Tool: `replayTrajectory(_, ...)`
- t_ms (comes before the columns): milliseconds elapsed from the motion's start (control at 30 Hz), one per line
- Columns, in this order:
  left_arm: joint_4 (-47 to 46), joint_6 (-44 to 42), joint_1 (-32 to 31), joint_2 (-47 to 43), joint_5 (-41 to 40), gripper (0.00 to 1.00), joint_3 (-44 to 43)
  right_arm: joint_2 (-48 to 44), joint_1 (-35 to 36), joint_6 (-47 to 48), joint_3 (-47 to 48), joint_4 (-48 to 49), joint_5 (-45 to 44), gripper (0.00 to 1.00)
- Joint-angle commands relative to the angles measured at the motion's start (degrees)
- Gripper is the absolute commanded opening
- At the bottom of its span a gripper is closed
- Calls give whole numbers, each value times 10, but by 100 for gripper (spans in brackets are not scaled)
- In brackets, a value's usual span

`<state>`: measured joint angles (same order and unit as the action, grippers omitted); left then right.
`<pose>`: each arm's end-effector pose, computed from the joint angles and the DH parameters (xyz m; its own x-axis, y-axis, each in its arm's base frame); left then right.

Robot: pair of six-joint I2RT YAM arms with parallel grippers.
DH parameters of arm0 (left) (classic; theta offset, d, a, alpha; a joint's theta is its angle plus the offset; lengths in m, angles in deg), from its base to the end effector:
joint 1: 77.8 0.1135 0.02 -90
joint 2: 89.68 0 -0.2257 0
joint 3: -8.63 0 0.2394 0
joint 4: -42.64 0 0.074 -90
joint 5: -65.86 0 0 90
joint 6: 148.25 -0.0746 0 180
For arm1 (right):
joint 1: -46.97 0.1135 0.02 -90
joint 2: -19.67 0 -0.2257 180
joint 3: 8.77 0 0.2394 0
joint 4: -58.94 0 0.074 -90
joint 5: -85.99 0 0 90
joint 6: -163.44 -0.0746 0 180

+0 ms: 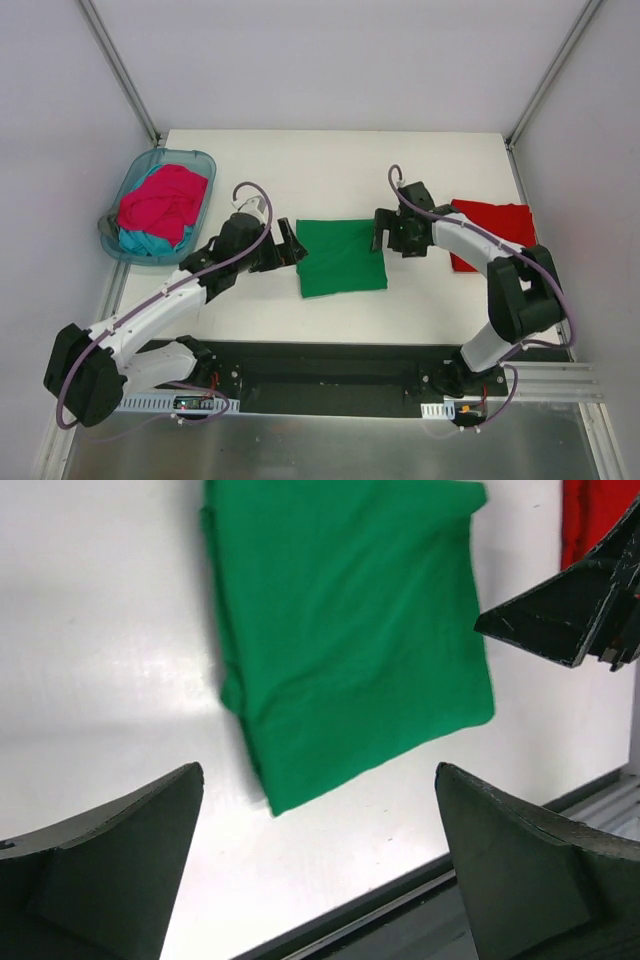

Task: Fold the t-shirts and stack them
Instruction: Put the neatly folded tshirt into the corner of the board with the right arm

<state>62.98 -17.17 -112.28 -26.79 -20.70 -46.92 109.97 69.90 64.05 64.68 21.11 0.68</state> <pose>0.2333 -0.1656 0.2149 -0.6888 -0.3227 -0.6492 0.2074 0.7704 -0.6029 0.3071 0.1366 0.1488 -0.8118 -0.1669 -0.5595 -0.3034 0.9393 0.1601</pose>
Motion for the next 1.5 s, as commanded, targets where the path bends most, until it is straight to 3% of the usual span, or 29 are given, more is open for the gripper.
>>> replayTrajectory(0,74,-6,9,-52,-59,99,49,44,22,-20,28,12,-17,93)
replayTrajectory(100,84,0,10,-75,-63,99,73,75,40,-21,43,7,-26,91)
replayTrajectory(267,105,1,13,-83,-72,99,84,122,61,-27,63,0,-40,77)
replayTrajectory(433,115,-1,13,-83,-78,99,81,167,101,-40,81,-37,-118,62)
replayTrajectory(567,119,-2,14,-85,-85,99,79,191,120,-49,74,-31,-129,42)
replayTrajectory(600,120,-4,15,-84,-86,99,79,195,123,-44,71,-21,-125,32)
replayTrajectory(633,121,-5,16,-84,-87,99,78,195,128,-33,65,-4,-122,9)
replayTrajectory(667,123,-6,16,-84,-90,99,77,191,133,-21,58,9,-123,0)
replayTrajectory(767,130,-10,17,-89,-99,99,76,177,135,28,57,10,-143,1)
replayTrajectory(1133,140,-6,20,-104,-127,99,99,69,113,151,83,-84,-409,1)
replayTrajectory(1467,148,-6,21,-112,-143,99,102,30,55,257,86,-79,-587,1)
